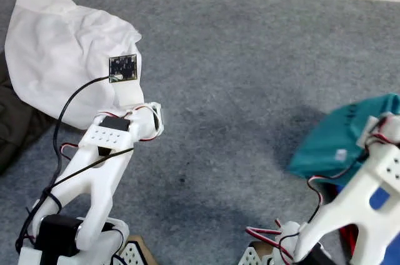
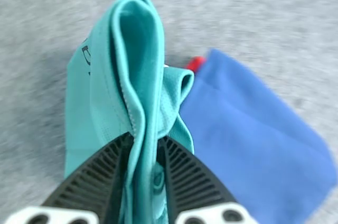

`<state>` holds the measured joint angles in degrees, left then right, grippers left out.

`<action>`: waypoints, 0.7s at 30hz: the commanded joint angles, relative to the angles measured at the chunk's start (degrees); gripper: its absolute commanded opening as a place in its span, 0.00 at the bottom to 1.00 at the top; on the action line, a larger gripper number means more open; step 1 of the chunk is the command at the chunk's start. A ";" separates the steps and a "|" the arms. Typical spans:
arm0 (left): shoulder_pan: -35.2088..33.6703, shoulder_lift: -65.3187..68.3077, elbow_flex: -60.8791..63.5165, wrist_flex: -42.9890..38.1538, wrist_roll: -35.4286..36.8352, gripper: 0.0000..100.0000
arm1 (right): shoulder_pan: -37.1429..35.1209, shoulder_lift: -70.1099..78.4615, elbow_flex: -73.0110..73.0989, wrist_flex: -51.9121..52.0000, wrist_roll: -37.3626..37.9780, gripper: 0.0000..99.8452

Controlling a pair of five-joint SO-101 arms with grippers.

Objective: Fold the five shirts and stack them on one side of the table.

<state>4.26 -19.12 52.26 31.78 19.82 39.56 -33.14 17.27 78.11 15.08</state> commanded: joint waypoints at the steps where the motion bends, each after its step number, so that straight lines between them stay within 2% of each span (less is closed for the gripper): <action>1: -0.22 -1.80 0.66 -2.20 -0.62 0.22 | 5.58 -4.53 -3.56 0.22 3.25 0.01; 8: -0.22 -1.80 0.66 -2.29 -0.62 0.22 | 13.93 -7.69 -3.56 -0.13 6.42 0.01; 16: -0.22 -1.80 0.66 -2.20 -0.62 0.22 | 27.82 -9.80 -1.80 -0.31 14.42 0.01; 21: -0.22 -1.80 0.66 -2.20 -0.62 0.22 | 33.63 -9.80 4.62 -7.87 16.88 0.01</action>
<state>4.26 -19.12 53.14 30.55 19.82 70.07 -41.49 19.91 75.03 30.55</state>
